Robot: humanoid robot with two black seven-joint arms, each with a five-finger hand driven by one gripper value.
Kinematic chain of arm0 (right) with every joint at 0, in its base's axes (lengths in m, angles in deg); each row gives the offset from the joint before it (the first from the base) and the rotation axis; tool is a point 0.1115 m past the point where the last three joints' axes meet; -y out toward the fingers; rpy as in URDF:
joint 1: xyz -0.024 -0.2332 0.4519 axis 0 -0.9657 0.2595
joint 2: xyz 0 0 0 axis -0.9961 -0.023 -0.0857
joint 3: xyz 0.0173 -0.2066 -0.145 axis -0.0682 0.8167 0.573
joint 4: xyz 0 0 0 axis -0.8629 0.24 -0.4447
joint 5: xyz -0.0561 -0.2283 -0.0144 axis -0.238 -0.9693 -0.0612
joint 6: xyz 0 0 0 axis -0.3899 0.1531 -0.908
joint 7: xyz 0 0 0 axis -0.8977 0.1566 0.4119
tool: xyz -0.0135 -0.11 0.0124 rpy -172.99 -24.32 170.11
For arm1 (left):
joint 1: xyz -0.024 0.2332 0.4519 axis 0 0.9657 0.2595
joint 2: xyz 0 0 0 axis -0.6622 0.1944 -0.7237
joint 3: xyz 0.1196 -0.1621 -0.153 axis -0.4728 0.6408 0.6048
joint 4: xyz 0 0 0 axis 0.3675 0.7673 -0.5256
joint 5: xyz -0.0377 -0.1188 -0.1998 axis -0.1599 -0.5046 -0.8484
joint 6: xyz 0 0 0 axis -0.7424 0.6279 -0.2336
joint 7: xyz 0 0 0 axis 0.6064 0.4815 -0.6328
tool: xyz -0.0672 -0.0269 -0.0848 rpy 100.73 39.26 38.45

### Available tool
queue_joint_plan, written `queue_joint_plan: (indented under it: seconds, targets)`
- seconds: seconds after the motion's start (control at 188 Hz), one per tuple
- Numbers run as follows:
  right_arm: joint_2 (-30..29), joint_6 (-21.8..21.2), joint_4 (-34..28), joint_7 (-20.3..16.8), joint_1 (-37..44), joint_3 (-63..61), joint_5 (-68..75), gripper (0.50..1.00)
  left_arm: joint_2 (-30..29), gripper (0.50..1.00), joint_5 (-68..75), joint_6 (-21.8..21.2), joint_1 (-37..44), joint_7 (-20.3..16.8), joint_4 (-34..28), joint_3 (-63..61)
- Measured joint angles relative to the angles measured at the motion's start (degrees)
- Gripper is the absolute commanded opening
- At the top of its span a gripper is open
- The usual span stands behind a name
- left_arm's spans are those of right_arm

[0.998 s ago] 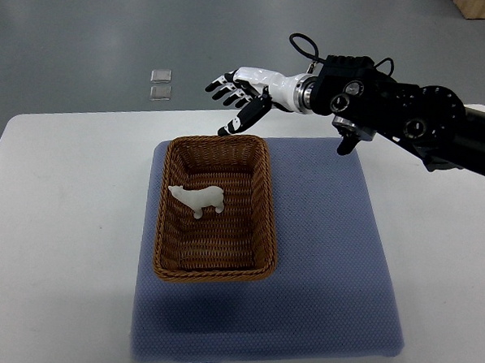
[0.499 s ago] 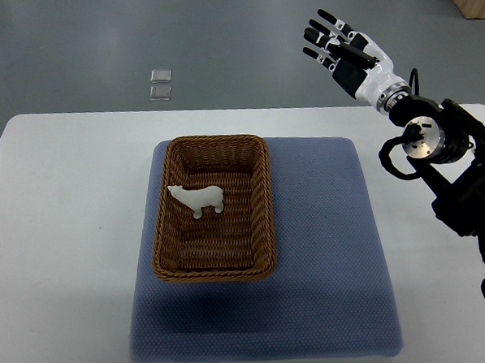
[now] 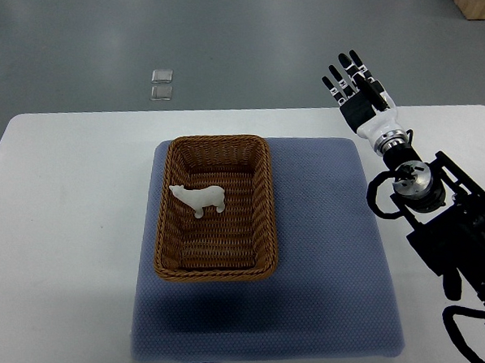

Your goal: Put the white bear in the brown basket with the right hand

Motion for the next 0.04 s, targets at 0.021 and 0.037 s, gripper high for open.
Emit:
queue_joint_plan:
  seconds: [0.021, 0.037]
  targets:
    - [-0.08, 0.0, 0.02, 0.02, -0.07, 0.01, 0.0, 0.924, 0.0, 1.0, 0.0, 0.0, 0.0, 0.0, 0.0, 0.0]
    - [-0.12, 0.0, 0.03, 0.03, -0.12, 0.02, 0.0, 0.924, 0.0, 1.0, 0.0, 0.0, 0.0, 0.0, 0.0, 0.0]
